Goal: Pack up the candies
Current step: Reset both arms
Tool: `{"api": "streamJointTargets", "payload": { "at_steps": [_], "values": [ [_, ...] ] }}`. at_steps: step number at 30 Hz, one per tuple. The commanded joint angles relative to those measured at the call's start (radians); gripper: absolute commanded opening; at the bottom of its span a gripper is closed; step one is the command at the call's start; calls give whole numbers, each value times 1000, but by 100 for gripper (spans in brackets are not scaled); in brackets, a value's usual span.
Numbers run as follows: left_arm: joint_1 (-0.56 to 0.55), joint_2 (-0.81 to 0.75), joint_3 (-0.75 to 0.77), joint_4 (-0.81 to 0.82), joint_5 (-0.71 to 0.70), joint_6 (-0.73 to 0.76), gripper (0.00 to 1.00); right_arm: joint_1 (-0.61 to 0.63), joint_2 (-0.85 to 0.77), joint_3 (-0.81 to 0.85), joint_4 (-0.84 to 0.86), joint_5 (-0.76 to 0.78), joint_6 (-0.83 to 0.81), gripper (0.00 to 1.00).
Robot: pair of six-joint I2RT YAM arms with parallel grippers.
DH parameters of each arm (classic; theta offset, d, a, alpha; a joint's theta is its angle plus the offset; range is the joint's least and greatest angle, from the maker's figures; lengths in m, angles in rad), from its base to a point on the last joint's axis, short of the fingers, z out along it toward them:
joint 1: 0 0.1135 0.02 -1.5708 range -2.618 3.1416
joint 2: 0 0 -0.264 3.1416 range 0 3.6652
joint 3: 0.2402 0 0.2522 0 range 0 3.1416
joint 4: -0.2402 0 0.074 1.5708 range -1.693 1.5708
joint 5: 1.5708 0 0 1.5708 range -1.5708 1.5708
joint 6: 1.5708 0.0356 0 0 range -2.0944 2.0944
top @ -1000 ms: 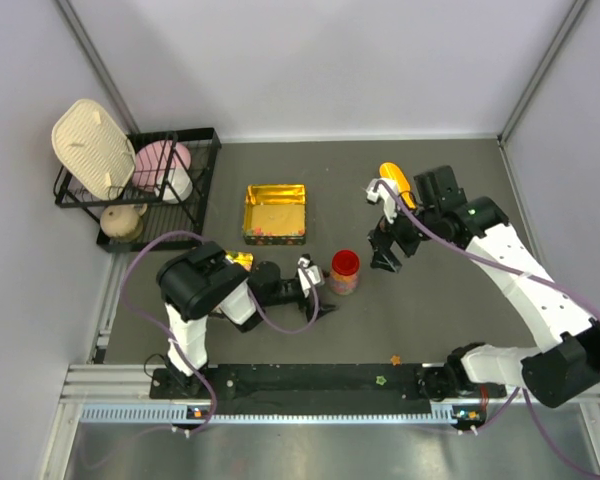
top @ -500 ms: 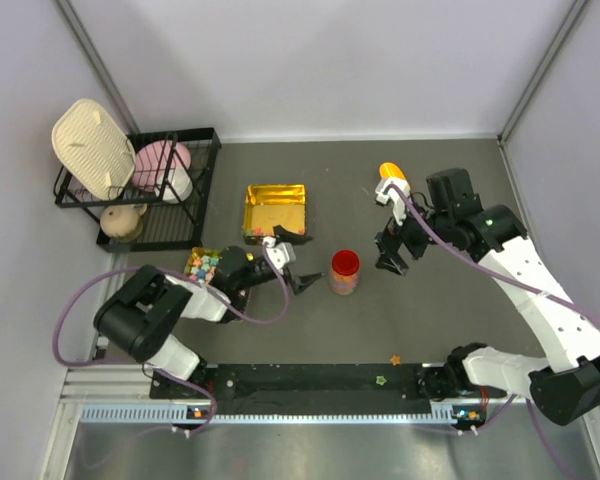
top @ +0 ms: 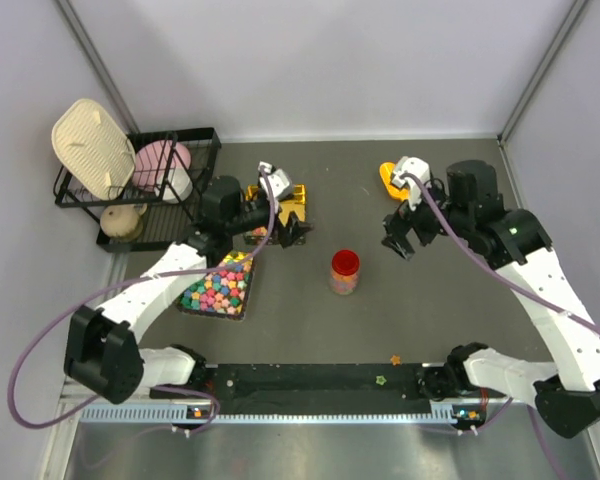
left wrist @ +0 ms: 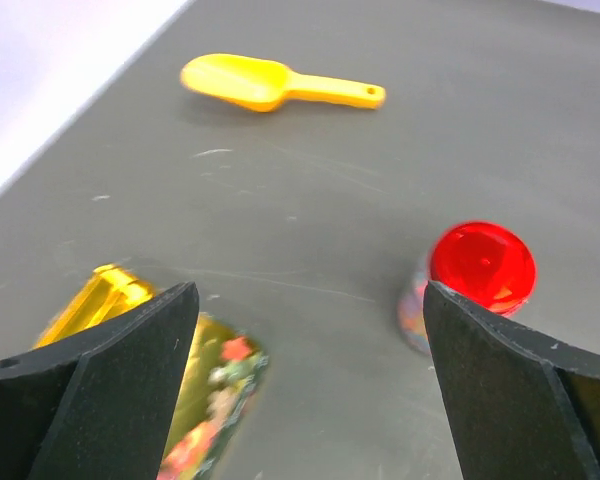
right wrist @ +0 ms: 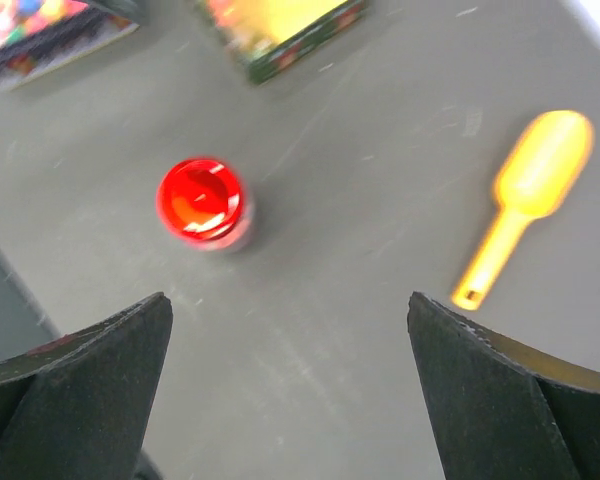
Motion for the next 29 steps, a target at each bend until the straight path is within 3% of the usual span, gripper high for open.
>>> {"api": "streamJointTargets", "payload": {
  "at_steps": [1,7,12,19,29],
  "values": [
    [28,-86,186,-360,-193,38,99,-10,-75,44,161,208,100,99],
    [62,-149,310,-426,-548,4,99,-12,-193,-32,391,545,124,99],
    [84,-209,386,-450,-753,26,99,-10,-305,-103,491,629,45,99],
    [85,-266,447,-479,-823,44,99,-10,-396,-86,484,629,32,99],
    [85,-284,427,-468,-810,32,99,-10,-391,-80,467,595,47,99]
  ]
}}
